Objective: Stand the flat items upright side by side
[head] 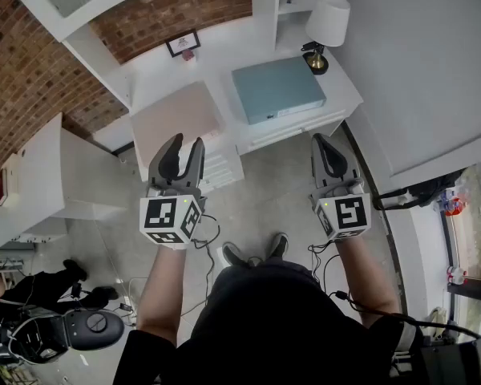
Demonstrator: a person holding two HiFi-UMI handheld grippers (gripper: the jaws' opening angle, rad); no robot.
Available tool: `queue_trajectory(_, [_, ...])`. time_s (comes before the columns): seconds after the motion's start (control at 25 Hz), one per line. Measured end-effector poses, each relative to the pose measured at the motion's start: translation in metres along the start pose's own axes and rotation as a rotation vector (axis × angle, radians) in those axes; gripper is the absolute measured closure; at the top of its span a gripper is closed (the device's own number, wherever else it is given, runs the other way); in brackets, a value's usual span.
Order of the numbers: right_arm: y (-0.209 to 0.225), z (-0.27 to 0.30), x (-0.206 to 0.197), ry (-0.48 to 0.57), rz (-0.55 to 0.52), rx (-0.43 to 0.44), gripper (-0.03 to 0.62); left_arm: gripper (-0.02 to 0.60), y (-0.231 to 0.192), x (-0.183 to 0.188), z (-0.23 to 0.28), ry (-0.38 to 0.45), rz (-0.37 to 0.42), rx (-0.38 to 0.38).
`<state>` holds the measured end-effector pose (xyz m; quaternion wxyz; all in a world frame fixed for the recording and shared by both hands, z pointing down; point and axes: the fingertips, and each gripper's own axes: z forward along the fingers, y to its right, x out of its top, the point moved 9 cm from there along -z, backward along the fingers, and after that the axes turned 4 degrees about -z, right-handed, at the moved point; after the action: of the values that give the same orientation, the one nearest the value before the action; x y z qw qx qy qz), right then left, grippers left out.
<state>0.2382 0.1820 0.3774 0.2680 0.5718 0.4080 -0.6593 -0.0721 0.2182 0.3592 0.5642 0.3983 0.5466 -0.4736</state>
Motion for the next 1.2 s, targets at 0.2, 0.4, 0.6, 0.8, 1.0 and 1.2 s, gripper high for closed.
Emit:
queue_trajectory(0.2, [0.019, -0.011, -0.004, 0.006, 0.011, -0.002, 0.595, 0.433, 0.014, 0.014, 0.009, 0.04, 0.003, 0.028])
queue_trajectory(0.4, [0.046, -0.021, -0.014, 0.025, 0.057, -0.005, 0.594, 0.437, 0.033, 0.001, 0.016, 0.003, -0.039, 0.066])
queue_trajectory(0.6, [0.093, -0.028, -0.041, -0.004, 0.186, -0.046, 0.594, 0.437, 0.051, -0.013, 0.03, -0.043, -0.106, 0.054])
queue_trajectory(0.8, [0.116, -0.02, -0.062, -0.061, 0.258, -0.063, 0.585, 0.433, 0.051, -0.026, 0.044, -0.088, -0.185, 0.016])
queue_trajectory(1.0, [0.126, 0.005, -0.084, -0.106, 0.342, -0.085, 0.569, 0.405, 0.036, -0.039, 0.078, -0.128, -0.234, -0.022])
queue_trajectory(1.2, [0.127, 0.041, -0.086, -0.149, 0.311, -0.111, 0.555, 0.393, 0.008, -0.062, 0.127, -0.181, -0.265, -0.092])
